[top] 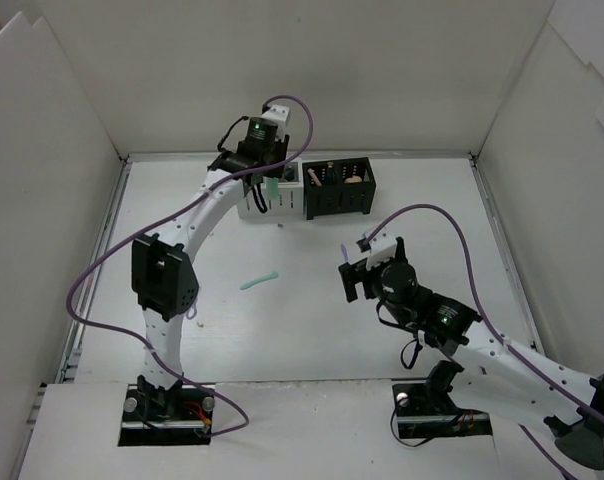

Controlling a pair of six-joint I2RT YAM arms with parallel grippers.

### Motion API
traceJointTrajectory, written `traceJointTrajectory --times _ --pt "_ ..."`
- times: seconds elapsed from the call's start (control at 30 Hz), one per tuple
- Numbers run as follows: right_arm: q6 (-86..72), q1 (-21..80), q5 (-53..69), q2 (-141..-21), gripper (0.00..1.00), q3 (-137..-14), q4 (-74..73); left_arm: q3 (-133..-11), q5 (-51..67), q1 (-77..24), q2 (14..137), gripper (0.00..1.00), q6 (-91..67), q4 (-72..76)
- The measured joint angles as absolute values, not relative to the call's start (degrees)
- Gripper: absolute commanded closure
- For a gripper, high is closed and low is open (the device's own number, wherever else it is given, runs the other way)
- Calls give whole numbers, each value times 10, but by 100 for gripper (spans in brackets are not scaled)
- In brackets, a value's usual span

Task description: Organize the makeup

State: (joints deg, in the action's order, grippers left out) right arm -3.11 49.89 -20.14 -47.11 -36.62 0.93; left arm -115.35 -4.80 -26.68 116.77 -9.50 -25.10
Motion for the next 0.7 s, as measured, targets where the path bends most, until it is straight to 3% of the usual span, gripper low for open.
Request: traceJointTrajectory --times 0.7 --pt "-33 480 -201 -471 12 -361 8 -1226 -40 -263 1178 100 -79 -215"
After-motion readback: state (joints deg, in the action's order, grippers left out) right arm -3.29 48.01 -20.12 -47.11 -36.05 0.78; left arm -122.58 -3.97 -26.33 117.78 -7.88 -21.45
